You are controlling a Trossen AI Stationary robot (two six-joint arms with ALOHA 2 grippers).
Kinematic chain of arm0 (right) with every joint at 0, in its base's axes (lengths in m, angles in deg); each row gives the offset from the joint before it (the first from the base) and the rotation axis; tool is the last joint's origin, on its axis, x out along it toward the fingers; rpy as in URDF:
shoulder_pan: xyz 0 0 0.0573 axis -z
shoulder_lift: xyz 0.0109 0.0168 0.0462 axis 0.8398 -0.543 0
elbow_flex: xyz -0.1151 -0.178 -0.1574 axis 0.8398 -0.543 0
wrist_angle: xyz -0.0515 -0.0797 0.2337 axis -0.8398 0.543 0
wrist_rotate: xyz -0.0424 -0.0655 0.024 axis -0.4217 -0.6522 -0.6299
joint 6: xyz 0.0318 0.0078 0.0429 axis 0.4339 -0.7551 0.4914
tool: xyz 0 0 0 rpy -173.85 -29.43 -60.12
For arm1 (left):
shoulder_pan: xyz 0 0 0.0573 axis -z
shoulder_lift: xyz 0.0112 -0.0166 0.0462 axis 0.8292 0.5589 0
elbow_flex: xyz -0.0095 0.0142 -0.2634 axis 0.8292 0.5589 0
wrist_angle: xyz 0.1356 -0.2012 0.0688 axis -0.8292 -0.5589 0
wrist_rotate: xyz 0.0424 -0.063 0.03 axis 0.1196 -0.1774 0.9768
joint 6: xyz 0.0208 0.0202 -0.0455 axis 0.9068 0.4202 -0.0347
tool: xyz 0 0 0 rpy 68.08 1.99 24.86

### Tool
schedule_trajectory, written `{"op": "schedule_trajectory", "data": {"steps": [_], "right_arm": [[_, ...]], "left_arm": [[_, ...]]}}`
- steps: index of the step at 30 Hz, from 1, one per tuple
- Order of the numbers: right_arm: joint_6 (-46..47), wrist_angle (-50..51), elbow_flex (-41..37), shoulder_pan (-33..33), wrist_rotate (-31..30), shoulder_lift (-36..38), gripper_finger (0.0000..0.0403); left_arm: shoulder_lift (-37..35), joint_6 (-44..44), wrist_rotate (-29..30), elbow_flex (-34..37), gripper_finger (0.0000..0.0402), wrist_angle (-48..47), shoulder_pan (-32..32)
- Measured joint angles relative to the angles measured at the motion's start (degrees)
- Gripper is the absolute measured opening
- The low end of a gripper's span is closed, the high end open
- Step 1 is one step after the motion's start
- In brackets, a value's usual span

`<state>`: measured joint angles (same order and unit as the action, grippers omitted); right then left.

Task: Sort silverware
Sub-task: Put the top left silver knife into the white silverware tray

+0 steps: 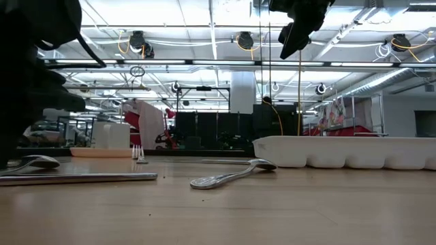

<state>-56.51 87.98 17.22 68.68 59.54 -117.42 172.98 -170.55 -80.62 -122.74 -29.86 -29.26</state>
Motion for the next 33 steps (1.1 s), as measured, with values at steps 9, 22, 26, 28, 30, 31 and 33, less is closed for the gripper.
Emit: {"op": "schedule_trajectory", "data": {"steps": [9, 22, 26, 28, 30, 31, 33], "right_arm": [[-0.4, -1.4, 0.0, 1.6, 0.0, 0.0, 0.0160], [-2.4, -2.8, 0.0, 2.8, 0.0, 0.0, 0.0160], [-3.1, -7.0, 0.0, 3.0, 0.1, -1.2, 0.0160], [-4.7, -8.9, 0.1, 3.0, 0.5, -2.8, 0.0164], [-7.5, -10.2, 0.1, 2.5, 1.8, -4.6, 0.0169], [-8.4, -11.4, 0.1, 2.1, 2.1, -5.5, 0.0173], [-8.9, -13.8, 0.1, 1.7, 2.9, -7.4, 0.0178]], "left_arm": [[-0.8, 5.1, 2.3, -1.9, 0.0027, -1.1, -2.5], [-0.9, 13.3, 9.7, -7.5, 0.0001, -4.6, -7.0], [-1.4, 15.3, 11.8, -9.6, 0.0001, -7.5, -8.0], [-2.6, 17.0, 12.8, -12.3, 0.0001, -12.2, -8.0], [-4.8, 17.8, 14.5, -15.9, 0.0000, -17.6, -7.5], [-6.2, 17.7, 16.0, -17.9, 0.0001, -20.6, -6.9], [-9.2, 17.5, 18.9, -22.2, 0.0005, -25.9, -5.1]]}}
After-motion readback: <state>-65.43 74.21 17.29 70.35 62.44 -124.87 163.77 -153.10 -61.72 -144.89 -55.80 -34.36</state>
